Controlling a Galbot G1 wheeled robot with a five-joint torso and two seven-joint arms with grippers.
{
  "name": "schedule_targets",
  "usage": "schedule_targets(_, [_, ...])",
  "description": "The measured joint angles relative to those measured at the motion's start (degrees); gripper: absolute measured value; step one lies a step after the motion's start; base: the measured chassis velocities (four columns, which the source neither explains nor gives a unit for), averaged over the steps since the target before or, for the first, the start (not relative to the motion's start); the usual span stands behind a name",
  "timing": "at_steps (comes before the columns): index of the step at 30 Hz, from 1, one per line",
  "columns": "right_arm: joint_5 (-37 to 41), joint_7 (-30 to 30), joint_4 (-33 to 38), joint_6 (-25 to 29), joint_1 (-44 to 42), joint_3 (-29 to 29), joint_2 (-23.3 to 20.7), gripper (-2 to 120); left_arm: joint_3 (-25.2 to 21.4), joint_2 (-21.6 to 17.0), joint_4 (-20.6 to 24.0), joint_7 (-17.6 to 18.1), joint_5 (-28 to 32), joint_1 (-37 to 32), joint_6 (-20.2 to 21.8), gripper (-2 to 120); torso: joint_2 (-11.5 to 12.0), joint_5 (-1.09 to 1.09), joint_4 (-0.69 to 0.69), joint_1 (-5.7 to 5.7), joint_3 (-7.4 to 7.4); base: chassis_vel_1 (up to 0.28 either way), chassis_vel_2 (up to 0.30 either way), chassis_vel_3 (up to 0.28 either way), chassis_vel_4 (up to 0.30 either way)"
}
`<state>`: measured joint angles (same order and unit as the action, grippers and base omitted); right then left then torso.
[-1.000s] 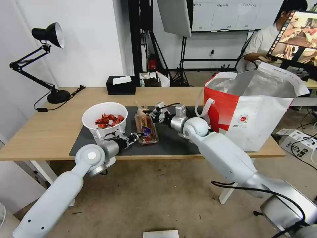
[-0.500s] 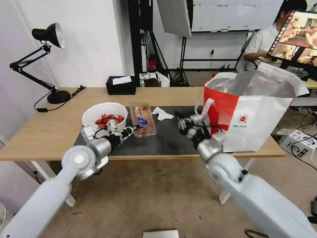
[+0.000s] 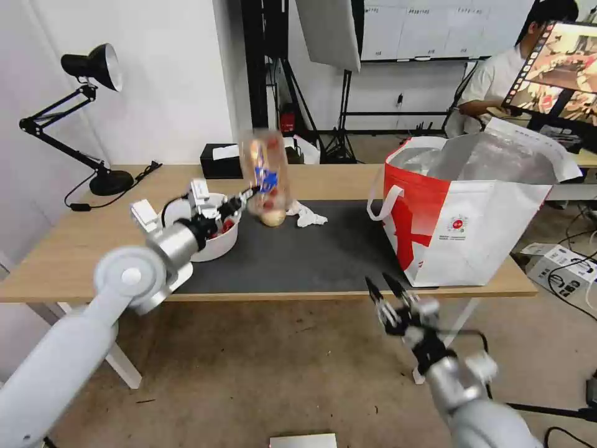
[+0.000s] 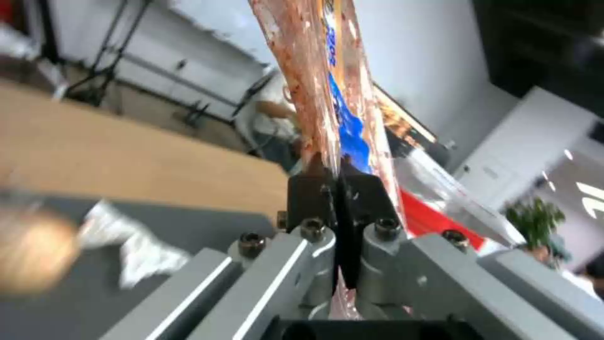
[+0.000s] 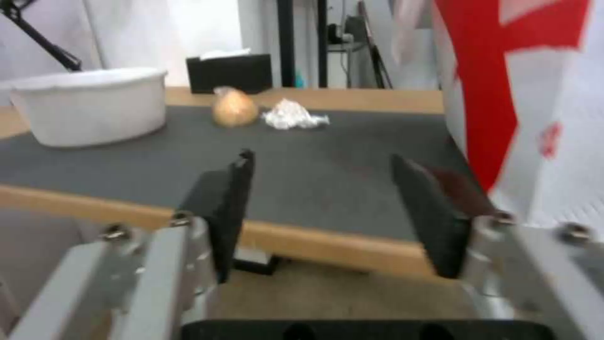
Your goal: Pick up the trash from the table and place it into the takeout bag.
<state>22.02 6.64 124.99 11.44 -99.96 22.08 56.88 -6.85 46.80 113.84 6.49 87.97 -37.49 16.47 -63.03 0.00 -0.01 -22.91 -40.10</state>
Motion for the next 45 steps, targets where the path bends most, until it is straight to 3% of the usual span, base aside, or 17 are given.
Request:
schedule_targets(4, [-3.7, -0.5, -0.9, 2.7, -2.7, 0.5, 2.9, 73, 4.1, 0.1, -1.3, -1.3, -2.9, 4.4, -0.8, 0, 0.0, -0.01, 0.0, 0.0, -0.01, 0.0, 0.0, 0.0, 0.0])
schedule_targets(7, [-7.6, -0.9, -2.7, 6.5, -5.8, 0.5, 6.7, 88, 11.4, 2.1, -4.1, -1.5, -4.9, 11.4, -2.5, 0, 0.0, -0.01, 0.0, 0.0, -0.01, 0.0, 0.0, 0.0, 0.0])
schedule_targets(8, [-7.6, -0.9, -2.7, 6.5, -5.8, 0.5, 6.7, 88, 11.4, 2.1, -4.1, -1.5, -4.9, 11.4, -2.5, 0, 0.0, -0.01, 0.0, 0.0, -0.01, 0.0, 0.0, 0.0, 0.0])
schedule_targets(11, [-9.5, -1.3, -3.6, 7.9, -7.0, -0.5, 9.2, 99, 17.5, 6.1, -7.7, -1.0, -6.5, 17.8, -5.2, 0, 0.0, 0.0, 0.0, -0.01, -0.01, 0.0, 0.0, 0.0, 0.0])
schedule_targets(22, [-10.8, -1.3, -3.2, 7.7, -7.0, -0.9, 11.0, 100, 27.1, 18.0, -18.7, -0.2, -8.1, 30.1, -6.9, 0, 0.0, 0.02, 0.0, -0.01, -0.01, 0.0, 0.0, 0.0, 0.0])
schedule_targets(29, [-10.6, -1.3, -3.2, 7.2, -6.5, -0.5, 10.0, 100, 31.7, 23.4, -23.4, 1.0, -10.1, 35.5, -6.9, 0, 0.0, 0.02, 0.0, -0.02, -0.01, 0.0, 0.0, 0.0, 0.0])
schedule_targets(36, [-10.0, -1.4, -3.5, 6.9, -6.0, 0.0, 9.0, 100, 34.7, 26.3, -26.8, 1.0, -12.6, 38.9, -6.9, 0, 0.0, 0.01, 0.01, -0.02, -0.01, 0.0, 0.0, 0.0, 0.0])
schedule_targets(41, [-9.0, -1.4, -4.0, 5.9, -5.3, 0.2, 7.7, 100, 38.9, 32.8, -36.2, 0.7, -21.0, 42.9, -7.9, 0, 0.0, 0.01, 0.0, -0.02, -0.02, 0.0, 0.0, 0.0, 0.0])
schedule_targets(45, [-8.9, -1.4, -4.2, 5.8, -5.0, 0.2, 7.5, 100, 40.1, 34.2, -38.6, -0.4, -24.7, 43.5, -8.3, 0, 0.0, 0.01, 0.0, -0.02, -0.01, 0.0, 0.0, 0.0, 0.0])
